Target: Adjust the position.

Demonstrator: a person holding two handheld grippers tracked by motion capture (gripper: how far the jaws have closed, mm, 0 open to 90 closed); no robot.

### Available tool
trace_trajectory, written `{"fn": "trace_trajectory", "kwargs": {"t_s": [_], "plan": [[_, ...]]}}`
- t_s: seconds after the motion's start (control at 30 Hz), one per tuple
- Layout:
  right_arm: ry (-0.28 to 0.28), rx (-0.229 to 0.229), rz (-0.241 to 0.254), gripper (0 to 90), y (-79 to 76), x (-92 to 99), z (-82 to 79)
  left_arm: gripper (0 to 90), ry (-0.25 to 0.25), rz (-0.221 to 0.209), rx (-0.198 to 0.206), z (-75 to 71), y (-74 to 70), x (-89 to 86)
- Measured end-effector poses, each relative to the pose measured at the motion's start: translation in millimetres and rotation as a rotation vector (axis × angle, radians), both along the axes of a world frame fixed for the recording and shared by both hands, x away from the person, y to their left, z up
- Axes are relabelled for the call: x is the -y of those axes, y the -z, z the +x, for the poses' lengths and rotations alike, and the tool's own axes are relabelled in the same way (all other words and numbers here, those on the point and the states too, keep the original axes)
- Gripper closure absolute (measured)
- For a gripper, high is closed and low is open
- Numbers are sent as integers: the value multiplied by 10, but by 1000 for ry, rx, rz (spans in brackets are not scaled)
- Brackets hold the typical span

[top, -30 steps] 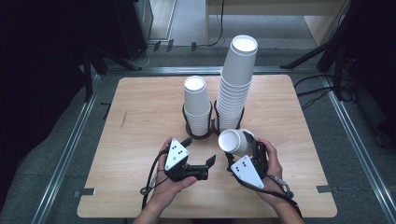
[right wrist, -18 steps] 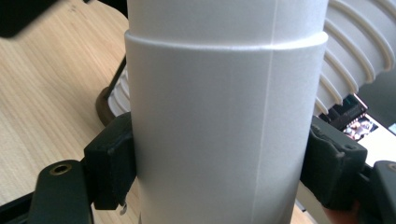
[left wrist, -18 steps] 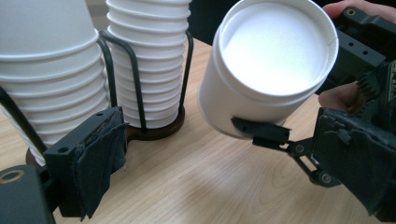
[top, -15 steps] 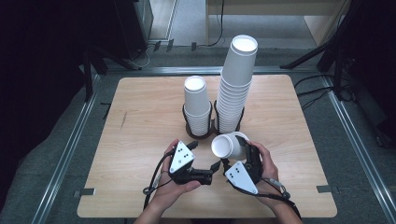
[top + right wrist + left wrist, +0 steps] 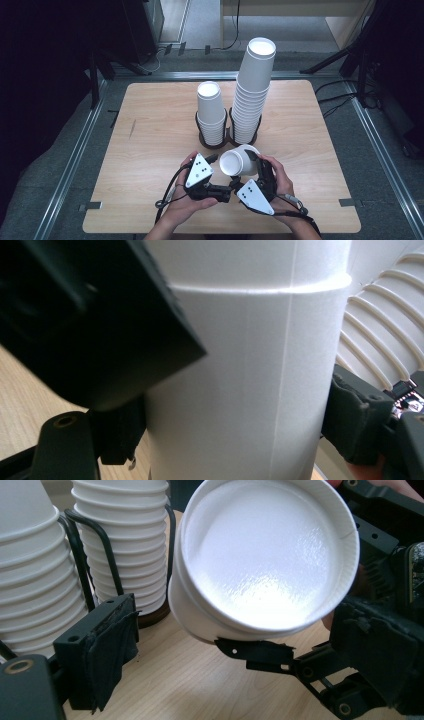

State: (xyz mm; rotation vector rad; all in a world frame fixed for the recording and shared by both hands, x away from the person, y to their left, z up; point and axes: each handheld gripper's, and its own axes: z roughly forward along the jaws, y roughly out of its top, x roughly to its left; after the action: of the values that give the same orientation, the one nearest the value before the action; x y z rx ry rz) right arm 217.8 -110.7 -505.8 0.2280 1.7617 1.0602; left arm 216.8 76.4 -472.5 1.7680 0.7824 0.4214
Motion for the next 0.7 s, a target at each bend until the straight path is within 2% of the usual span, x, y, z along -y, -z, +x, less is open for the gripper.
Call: {"fn": "trace_trajectory", "kwargs": {"t_s": [0.23, 0.4, 0.47, 0.7], "plan": [[-36, 5, -4, 217, 3, -22, -32, 66, 13, 8, -2, -2, -11, 8], [-60, -6, -3, 217, 9, -30, -49, 126, 15, 16, 10, -15, -29, 1], [-61, -17, 2, 217, 15, -34, -55, 131, 18, 15, 8, -16, -32, 3], [-83, -12, -12, 215, 26, -57, -74, 135, 22, 25, 2, -15, -36, 11]]}}
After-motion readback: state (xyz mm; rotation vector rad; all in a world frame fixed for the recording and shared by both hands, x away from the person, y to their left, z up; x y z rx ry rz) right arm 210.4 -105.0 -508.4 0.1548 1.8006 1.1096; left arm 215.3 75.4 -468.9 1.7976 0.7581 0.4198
